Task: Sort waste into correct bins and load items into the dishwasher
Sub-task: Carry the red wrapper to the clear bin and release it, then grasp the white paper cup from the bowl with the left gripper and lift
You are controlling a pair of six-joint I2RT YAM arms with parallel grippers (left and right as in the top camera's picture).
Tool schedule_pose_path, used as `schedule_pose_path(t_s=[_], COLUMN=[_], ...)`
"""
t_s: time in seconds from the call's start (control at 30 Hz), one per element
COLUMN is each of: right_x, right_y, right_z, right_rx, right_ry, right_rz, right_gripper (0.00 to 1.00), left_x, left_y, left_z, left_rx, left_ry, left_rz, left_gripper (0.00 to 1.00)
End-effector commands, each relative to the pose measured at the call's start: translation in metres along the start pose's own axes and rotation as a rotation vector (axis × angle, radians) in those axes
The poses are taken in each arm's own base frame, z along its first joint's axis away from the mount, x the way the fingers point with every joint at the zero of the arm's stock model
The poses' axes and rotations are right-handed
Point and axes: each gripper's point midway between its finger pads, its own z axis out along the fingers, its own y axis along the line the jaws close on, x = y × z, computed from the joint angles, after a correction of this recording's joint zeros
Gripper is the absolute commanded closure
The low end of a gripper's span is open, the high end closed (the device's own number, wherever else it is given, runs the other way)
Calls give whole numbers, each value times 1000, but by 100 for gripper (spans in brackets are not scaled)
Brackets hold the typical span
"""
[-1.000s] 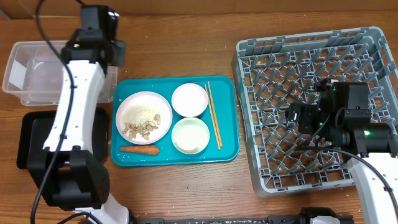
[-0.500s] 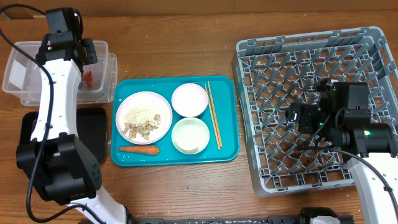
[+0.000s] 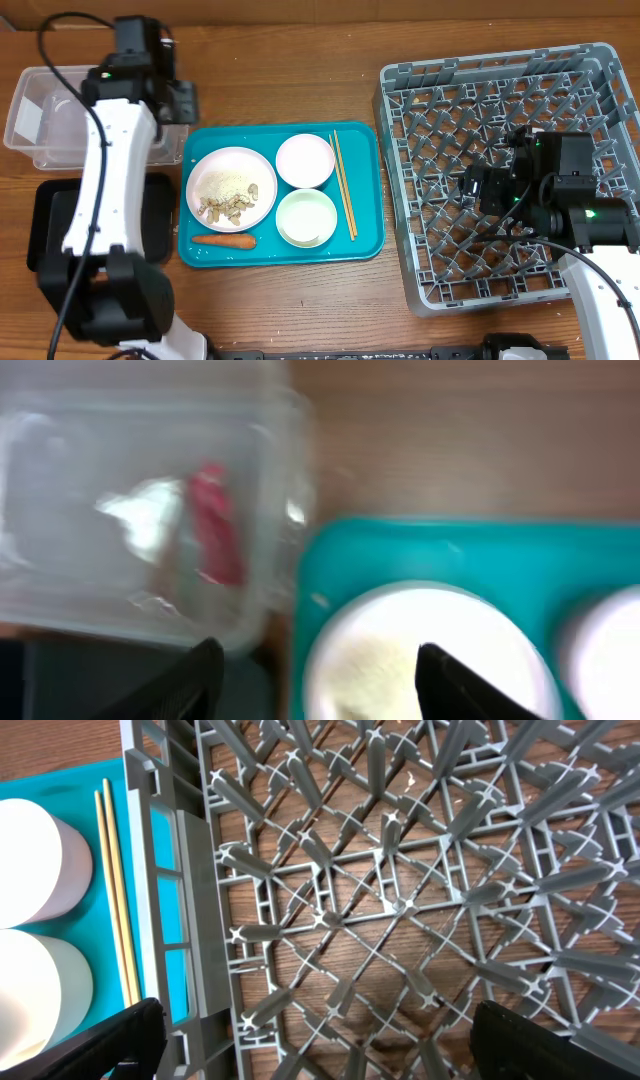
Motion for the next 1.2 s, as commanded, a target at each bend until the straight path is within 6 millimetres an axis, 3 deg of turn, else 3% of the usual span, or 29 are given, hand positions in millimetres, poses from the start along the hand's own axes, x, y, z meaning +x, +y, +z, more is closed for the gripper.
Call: schedule_pose_path(t_s=[0.0,0.17,0.3,0.47,0.6,0.83,0.97,1.1,1.17], right_x=[-12,-12,-11,-11,-10,-8,-8,-8,-8], right_y=[2,2,2,2,2,2,2,2,2], right_z=[-10,-10,-10,-10,-10,-9,-9,-9,-9], right_rx=[-8,-8,-8,-8,-7,-6,-6,-6,-6], right_ry=[-43,-43,-43,-43,-35,-28,-28,-28,-28], right_rz=[2,2,2,2,3,4,4,4,3], right_gripper=[0,0,0,0,0,0,0,0,0], left_x=[13,67,95,129,166,210,218,215,212], left_y=[-43,-85,-109,-133,-164,-188,-193,-192,-188], left_z=[-28,-41,-52,-52,-39,-3,13,18,20], left_rx=[147,277,334,360,411,399,403,391,362], left_ry=[29,254,361,463,538,566,543,522,507], left_rz=[24,30,79,152,223,276,265,268,275], left_gripper=[36,35,32,32,32,34,44,70,77])
